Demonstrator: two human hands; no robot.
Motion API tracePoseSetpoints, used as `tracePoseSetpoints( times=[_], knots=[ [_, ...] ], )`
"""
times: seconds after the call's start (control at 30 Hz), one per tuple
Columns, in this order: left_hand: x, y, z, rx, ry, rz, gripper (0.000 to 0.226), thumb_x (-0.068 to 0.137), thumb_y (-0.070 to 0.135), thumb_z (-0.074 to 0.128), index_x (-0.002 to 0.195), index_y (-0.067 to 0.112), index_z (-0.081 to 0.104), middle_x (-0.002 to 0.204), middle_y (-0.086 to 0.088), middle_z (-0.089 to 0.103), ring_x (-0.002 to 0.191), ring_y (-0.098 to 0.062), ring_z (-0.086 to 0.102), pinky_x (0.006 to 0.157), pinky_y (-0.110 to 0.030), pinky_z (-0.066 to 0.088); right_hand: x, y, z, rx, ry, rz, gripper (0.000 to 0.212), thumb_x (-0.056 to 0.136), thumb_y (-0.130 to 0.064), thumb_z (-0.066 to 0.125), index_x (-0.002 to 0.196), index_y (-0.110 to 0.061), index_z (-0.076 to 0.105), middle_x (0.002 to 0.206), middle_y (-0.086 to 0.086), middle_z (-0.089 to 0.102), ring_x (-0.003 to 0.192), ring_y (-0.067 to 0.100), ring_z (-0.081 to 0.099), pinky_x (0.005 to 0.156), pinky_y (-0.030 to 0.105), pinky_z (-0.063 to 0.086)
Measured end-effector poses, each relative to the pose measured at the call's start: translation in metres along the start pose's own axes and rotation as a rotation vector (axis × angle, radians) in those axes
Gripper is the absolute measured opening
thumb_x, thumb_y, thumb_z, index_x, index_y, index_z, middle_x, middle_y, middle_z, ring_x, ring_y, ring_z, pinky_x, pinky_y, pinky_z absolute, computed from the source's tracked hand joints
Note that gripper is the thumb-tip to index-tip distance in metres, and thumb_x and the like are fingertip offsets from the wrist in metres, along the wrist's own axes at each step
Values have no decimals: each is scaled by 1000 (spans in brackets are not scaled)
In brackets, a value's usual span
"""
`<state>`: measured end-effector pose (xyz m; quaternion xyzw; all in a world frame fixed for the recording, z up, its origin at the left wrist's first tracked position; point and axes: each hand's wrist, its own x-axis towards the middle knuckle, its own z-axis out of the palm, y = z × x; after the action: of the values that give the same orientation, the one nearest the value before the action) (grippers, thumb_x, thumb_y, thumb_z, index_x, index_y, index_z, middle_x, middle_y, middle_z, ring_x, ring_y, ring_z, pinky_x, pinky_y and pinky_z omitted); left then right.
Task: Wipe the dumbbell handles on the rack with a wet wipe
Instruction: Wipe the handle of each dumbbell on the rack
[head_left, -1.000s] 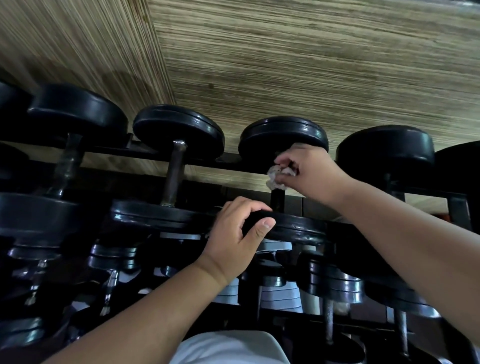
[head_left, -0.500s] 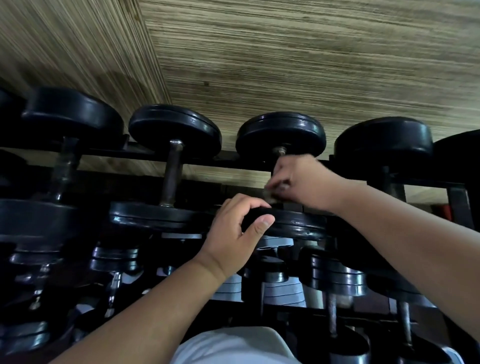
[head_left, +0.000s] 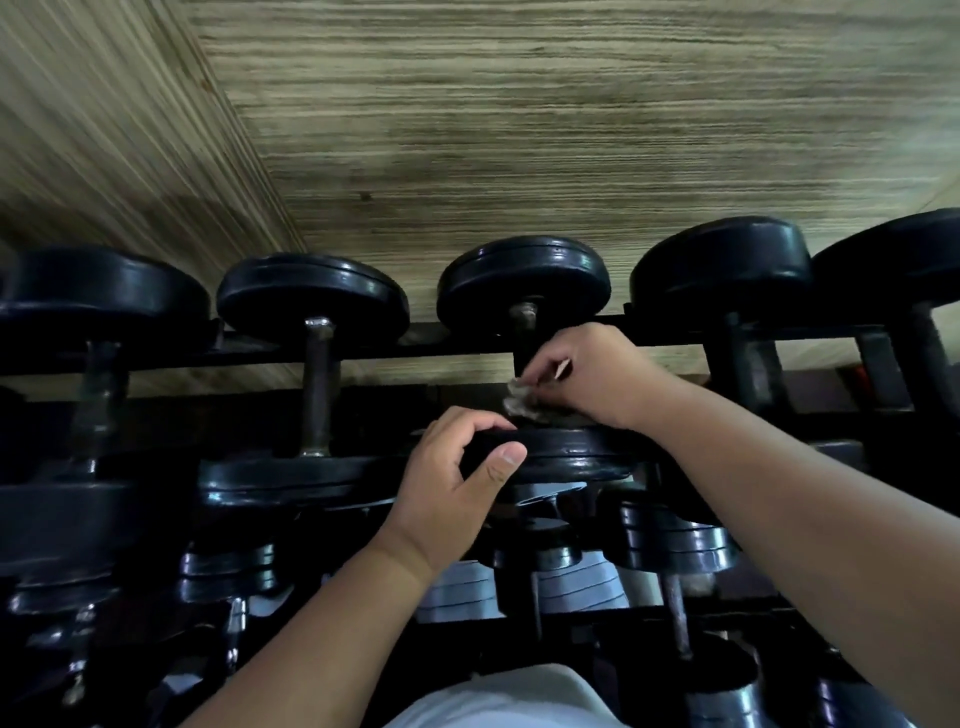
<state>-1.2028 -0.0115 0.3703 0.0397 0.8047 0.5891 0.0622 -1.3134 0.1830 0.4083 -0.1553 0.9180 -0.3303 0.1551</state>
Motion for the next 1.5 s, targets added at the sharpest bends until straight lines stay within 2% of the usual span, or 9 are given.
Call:
tracePoseSetpoints(
  times=[0.23, 0.43, 0.67, 0.8, 0.93, 1.1, 1.27, 1.43, 1.5],
  knots=[
    [1, -1, -1, 32, -11, 1, 28, 92, 56, 58, 109, 36, 65, 110, 13, 65, 113, -14, 63, 96, -28, 49, 17, 6, 11, 265, 387, 211, 13, 76, -21, 84, 87, -25, 79, 80, -8, 73, 72, 3, 65, 62, 14, 45],
    [0, 0, -4, 27, -30, -2, 34, 93, 58, 59, 113, 31, 66, 114, 8, 67, 114, -16, 64, 98, -35, 51, -10, 11, 9, 274, 77, 208, 14, 73, -14, 87, 75, -24, 78, 74, 0, 70, 62, 8, 58, 63, 24, 48],
    [0, 17, -13, 116, -90, -86, 34, 91, 65, 63, 111, 38, 64, 119, 15, 67, 117, 1, 60, 98, -18, 44, 18, -12, 2, 214, 349, 281, 17, 77, -13, 79, 73, -28, 72, 64, -11, 65, 64, 9, 63, 55, 17, 44],
    [0, 28, -17, 179, -119, -103, 18, 92, 56, 61, 106, 46, 61, 119, 19, 66, 117, 8, 57, 96, -14, 40, -6, -11, 4, 101, 95, 258, 9, 77, -14, 83, 81, -21, 81, 69, -8, 69, 63, 4, 60, 57, 11, 42],
    [2, 40, -27, 319, -219, -124, 16, 100, 47, 61, 115, 40, 61, 122, 16, 65, 120, -5, 58, 97, -25, 43, -21, -22, -6, -17, -65, 207, 9, 83, -13, 78, 86, -19, 83, 70, -9, 71, 55, -5, 56, 51, 2, 38],
    [-13, 71, -56, 455, -212, -15, 45, 98, 47, 66, 139, 36, 52, 134, 14, 56, 125, -2, 54, 103, -22, 42, -38, -45, -18, -42, 140, 229, 10, 81, -14, 75, 77, -24, 77, 78, -3, 75, 77, 14, 70, 63, 21, 50],
    [-27, 91, -94, 481, -116, 64, 28, 94, 42, 73, 120, 39, 64, 117, 17, 65, 108, -3, 62, 96, -29, 52, -83, -70, -24, -18, 334, 207, 14, 78, -10, 72, 79, -24, 76, 71, -10, 64, 68, 6, 58, 53, 16, 38],
    [-37, 95, -110, 428, -131, 57, 22, 92, 38, 77, 111, 37, 68, 107, 13, 68, 95, -7, 67, 88, -24, 55, -137, -94, -14, -37, 502, 169, 11, 82, -10, 69, 84, -18, 76, 73, -12, 60, 67, -2, 52, 59, 7, 36],
    [-45, 96, -112, 409, -149, 74, 21, 91, 38, 78, 110, 38, 68, 106, 11, 69, 88, -5, 66, 85, -21, 53, -158, -105, -8, -48, 544, 187, 11, 82, -10, 69, 85, -18, 77, 80, -8, 63, 72, 2, 54, 68, 15, 44]
  ],
)
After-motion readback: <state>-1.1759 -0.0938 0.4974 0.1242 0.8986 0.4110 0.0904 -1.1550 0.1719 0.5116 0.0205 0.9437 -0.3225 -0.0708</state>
